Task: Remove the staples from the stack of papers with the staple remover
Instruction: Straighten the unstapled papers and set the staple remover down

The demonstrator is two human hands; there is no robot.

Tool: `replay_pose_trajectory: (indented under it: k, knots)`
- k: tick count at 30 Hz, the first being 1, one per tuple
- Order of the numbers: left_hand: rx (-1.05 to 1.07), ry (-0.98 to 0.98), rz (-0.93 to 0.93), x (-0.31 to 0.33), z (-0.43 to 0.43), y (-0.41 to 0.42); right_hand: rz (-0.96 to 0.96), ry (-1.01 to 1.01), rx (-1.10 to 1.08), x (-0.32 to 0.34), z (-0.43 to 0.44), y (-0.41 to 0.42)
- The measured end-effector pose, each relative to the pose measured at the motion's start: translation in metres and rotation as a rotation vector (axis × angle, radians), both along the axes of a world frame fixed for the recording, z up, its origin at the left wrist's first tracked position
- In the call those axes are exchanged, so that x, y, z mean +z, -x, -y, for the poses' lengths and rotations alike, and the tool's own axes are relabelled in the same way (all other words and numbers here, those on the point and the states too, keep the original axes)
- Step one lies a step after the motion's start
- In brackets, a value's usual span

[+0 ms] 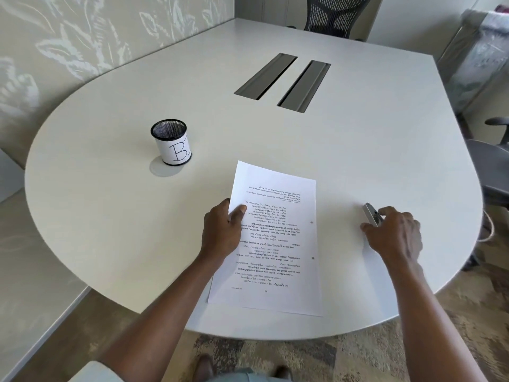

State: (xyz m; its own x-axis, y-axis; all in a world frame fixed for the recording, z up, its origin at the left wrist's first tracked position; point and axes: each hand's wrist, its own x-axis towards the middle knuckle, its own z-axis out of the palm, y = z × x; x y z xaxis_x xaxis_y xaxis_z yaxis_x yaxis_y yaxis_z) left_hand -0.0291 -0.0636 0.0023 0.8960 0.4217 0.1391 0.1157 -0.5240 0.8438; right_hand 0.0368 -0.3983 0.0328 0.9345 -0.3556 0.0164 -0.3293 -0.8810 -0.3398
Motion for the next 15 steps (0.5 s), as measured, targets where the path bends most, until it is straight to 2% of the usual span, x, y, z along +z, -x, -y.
replay_pose_trajectory:
  k: [4,6,7,11,13,15]
  knots:
    - [-0.002,-0.018,0.009,-0.002,-0.001,0.001,-0.025,-0.043,0.001,0.001,0.004,-0.009]
    - [-0.005,-0.022,0.017,-0.003,-0.001,0.002,-0.044,-0.195,-0.046,0.006,0.006,-0.016]
    - [-0.006,-0.027,0.021,-0.004,-0.001,0.002,-0.049,-0.377,-0.077,0.01,0.007,-0.02]
    - [-0.013,-0.039,0.051,-0.003,-0.003,0.004,-0.074,-1.36,-0.074,0.031,-0.007,-0.021]
    - [-0.015,-0.049,0.058,-0.004,-0.002,0.004,-0.09,-1.641,-0.003,0.041,-0.018,-0.019]
    - [-0.013,-0.052,0.064,-0.004,-0.001,0.005,-0.12,-1.805,0.102,0.048,-0.03,-0.021]
